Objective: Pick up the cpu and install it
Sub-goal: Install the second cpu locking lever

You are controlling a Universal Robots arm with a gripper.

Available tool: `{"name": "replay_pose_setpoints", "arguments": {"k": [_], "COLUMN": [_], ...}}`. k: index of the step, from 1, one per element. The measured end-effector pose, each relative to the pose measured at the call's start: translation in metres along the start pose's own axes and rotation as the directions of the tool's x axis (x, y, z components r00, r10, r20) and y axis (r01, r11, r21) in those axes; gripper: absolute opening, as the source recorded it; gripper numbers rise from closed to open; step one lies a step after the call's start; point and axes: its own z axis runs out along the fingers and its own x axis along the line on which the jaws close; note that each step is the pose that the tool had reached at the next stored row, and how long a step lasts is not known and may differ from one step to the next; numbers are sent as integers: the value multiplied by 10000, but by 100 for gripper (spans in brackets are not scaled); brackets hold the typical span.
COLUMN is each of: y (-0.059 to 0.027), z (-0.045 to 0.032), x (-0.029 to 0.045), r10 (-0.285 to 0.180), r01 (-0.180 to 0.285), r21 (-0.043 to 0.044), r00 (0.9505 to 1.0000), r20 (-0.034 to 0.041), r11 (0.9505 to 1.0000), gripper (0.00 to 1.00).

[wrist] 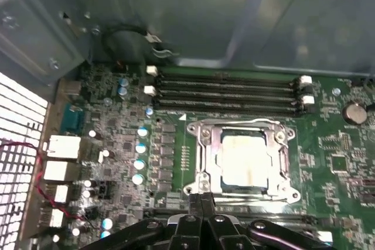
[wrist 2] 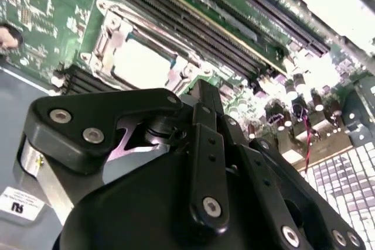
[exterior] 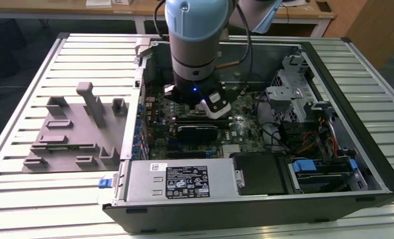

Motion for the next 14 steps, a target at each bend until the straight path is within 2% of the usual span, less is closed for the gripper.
{"name": "replay_pose_setpoints", "arguments": {"k": [7, 14], "y": [32, 129], "z": [14, 47], "x": [-106, -178], "r10": [63, 56], "r01": [-63, -57], "r21": [384, 659], "r00": [10000, 10000], "r20": [17, 13], "r11": [9992, 9978], "gripper": [11, 11]}}
